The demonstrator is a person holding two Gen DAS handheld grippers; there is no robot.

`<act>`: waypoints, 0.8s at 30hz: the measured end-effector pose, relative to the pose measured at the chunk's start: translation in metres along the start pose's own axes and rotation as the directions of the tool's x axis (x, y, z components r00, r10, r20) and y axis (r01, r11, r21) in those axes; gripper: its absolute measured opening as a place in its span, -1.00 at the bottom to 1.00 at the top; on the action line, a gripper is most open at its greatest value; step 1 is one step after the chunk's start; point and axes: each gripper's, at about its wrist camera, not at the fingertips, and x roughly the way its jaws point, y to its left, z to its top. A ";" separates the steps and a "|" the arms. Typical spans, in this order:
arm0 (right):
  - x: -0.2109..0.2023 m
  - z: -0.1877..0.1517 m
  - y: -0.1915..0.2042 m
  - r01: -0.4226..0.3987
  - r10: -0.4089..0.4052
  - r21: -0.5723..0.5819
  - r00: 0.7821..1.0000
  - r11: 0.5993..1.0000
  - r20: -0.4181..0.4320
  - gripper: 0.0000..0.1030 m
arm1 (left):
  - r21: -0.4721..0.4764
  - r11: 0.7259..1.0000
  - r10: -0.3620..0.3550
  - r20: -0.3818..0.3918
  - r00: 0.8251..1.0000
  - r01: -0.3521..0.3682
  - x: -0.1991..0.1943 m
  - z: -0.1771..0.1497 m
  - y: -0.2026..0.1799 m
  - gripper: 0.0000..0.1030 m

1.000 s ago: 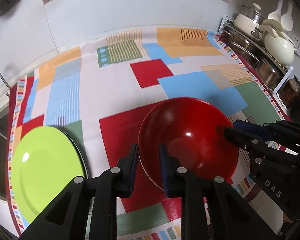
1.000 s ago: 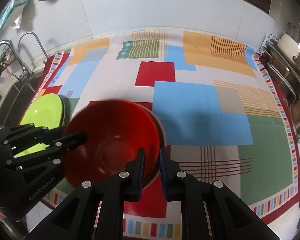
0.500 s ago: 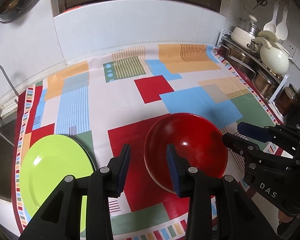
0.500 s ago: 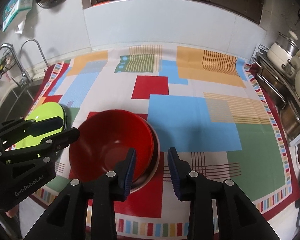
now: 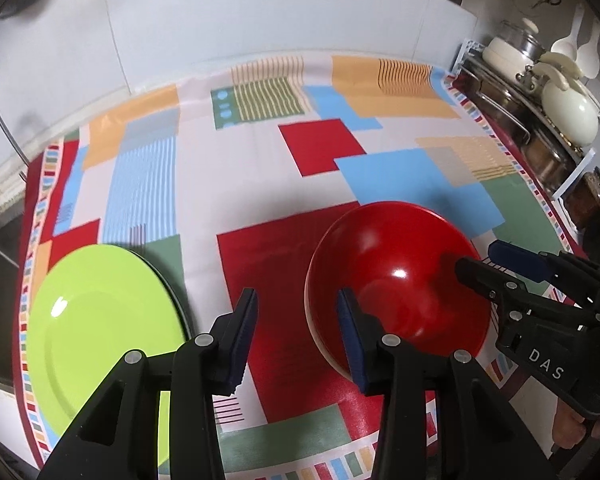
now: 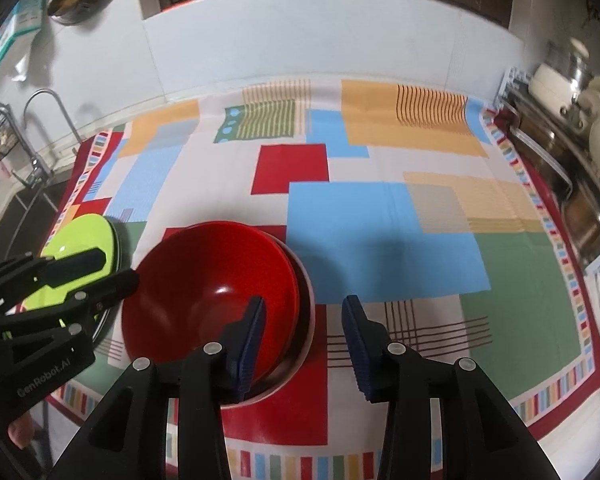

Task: Organize plates and bowls
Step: 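Close both grippers on the rim of the nested bowl stack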

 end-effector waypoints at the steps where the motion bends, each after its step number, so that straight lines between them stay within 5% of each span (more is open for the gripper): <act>1: 0.003 0.000 -0.001 -0.001 0.001 0.009 1.000 1.000 -0.008 -0.21 | -0.006 1.000 0.001 -0.012 1.000 -0.001 0.003 0.000 0.000 -0.22; 24: 0.046 -0.017 -0.015 -0.075 0.112 0.205 0.978 0.976 -0.177 -0.22 | -0.095 0.991 -0.103 -0.138 0.985 0.091 0.045 -0.003 -0.002 -0.33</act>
